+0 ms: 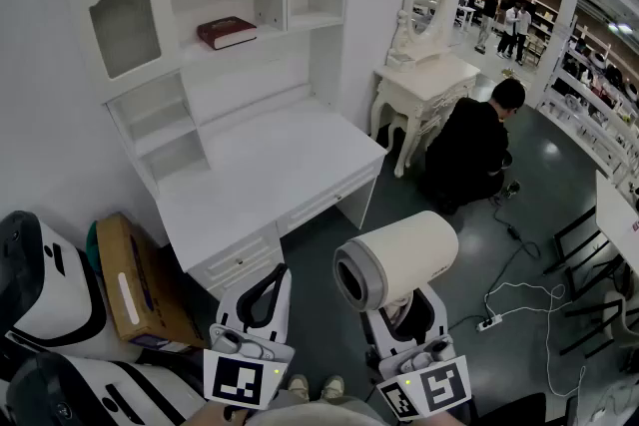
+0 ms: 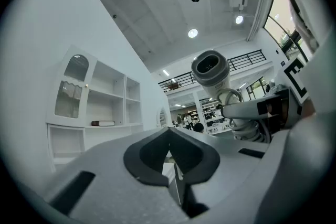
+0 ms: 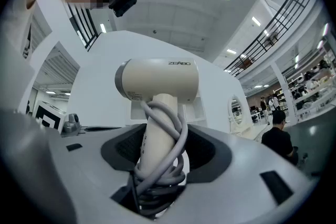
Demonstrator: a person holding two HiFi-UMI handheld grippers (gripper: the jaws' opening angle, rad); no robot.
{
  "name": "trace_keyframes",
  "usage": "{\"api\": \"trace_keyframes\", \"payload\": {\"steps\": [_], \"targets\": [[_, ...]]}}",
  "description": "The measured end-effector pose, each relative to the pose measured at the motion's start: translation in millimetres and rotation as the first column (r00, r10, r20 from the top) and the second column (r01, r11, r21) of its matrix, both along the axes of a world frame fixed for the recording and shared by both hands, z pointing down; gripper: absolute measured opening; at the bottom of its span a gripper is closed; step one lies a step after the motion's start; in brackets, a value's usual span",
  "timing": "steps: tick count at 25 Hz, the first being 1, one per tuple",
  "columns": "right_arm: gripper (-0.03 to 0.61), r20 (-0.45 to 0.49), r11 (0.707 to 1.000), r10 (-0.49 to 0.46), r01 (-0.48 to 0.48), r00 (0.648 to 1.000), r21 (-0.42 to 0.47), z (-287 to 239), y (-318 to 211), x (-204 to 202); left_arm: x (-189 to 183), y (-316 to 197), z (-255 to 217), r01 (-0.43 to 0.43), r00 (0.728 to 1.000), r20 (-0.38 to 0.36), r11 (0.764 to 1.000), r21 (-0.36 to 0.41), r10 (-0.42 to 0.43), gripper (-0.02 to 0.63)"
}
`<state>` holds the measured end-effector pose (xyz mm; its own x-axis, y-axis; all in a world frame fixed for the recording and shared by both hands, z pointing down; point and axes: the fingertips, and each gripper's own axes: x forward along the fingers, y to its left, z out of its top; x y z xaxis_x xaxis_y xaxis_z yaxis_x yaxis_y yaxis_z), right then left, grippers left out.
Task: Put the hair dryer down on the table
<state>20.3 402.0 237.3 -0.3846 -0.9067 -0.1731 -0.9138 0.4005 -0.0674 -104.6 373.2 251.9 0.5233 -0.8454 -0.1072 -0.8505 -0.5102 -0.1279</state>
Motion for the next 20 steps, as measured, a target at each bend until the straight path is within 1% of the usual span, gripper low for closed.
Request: {"api": "trace_keyframes", "payload": {"steps": [6,13,20], "targets": [[0.225,0.000,1.000,0.015,-0.015,1.000,-0.006,1,-10,0,-3,-9,6,-0.006,1.000,0.000,1.000,-0.017,0.006,0.012],[0.226,0.043,0.999,0.022,-0.021,0.999,-0.024,4,-16,8,-1,-13,9,-0.014,1.000,0.009,1.000,-0.019,0.014,0.012],[0.226,0.034,0.999,0.035,-0.034,0.999,-0.040,9,-27,16,5,-22,19,-0.012,1.000,0.017,0.999,-0.041,0.013,0.012]]}}
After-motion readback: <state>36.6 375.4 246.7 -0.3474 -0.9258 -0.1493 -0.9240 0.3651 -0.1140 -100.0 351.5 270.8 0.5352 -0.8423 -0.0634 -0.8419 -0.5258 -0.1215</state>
